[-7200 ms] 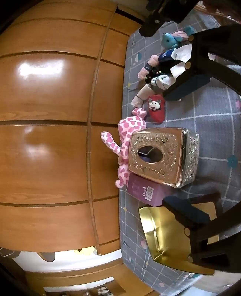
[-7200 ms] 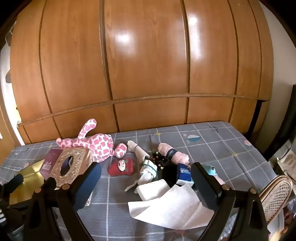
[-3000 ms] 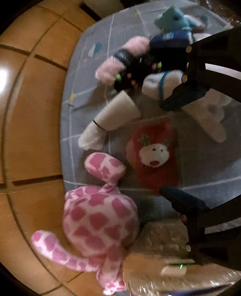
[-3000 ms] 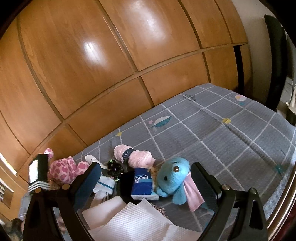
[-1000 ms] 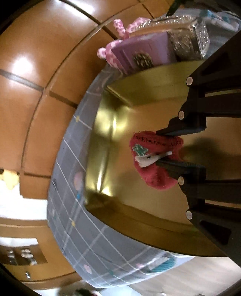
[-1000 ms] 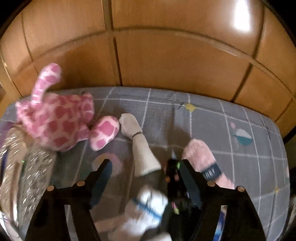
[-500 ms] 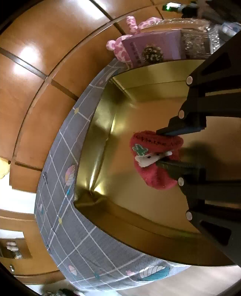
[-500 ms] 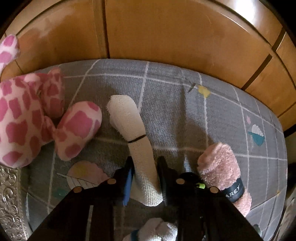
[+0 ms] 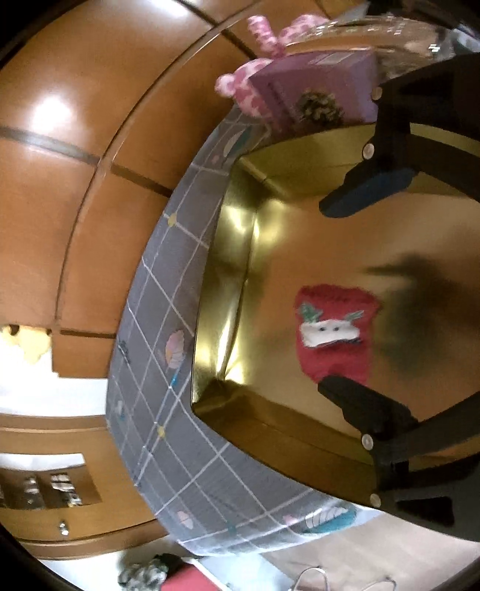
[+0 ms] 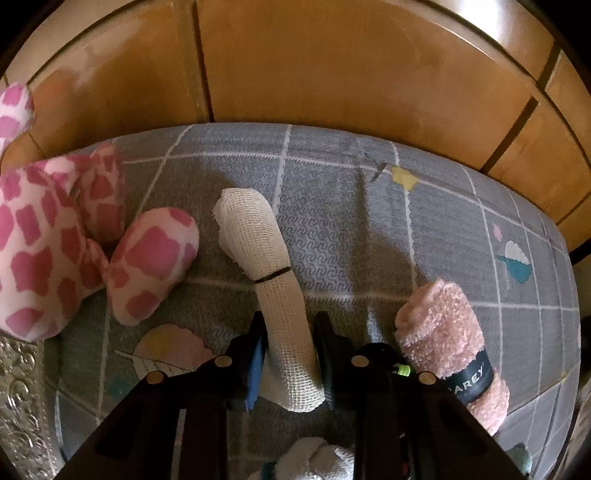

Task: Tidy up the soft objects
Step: 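Carry the red pouch with the left gripper into the gold tray and release, then grasp the white sock with the right gripper and drop it in the gold tray, then move both tools back over the pile of tissues and plush toys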

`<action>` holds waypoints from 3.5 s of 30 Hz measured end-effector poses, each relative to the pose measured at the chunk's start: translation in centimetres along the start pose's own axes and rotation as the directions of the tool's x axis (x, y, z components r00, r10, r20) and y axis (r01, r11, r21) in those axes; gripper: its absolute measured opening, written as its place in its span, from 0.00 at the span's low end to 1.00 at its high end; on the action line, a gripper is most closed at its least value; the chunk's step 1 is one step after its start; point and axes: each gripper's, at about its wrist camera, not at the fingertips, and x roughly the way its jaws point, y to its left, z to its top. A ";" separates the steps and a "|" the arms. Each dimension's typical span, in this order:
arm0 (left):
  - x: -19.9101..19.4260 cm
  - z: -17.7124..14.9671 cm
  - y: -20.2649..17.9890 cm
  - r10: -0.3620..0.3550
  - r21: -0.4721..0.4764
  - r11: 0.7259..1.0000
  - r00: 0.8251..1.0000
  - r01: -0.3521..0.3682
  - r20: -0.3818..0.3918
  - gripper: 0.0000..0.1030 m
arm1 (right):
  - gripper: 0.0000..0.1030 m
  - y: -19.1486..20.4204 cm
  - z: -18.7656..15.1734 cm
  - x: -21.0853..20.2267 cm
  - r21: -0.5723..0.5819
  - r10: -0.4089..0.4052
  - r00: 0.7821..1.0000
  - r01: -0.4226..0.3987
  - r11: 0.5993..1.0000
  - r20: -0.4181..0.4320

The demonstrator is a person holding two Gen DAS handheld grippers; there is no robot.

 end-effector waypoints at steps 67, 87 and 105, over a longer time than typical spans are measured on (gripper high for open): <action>-10.4 -7.1 4.1 0.025 0.003 1.000 0.986 -0.026 0.167 1.00 | 0.39 35.6 -6.8 -14.2 -0.437 0.514 0.858 -0.463 0.771 -0.001; -10.8 -7.5 2.0 -0.014 0.072 0.997 0.986 0.002 0.167 1.00 | 0.48 28.8 -11.7 -20.4 -0.513 0.511 0.832 -0.349 0.784 0.215; -11.4 -8.8 -3.6 -0.111 0.244 0.967 0.986 0.077 0.128 1.00 | 0.48 16.3 -13.2 -21.2 -0.300 0.412 0.838 -0.315 0.901 0.357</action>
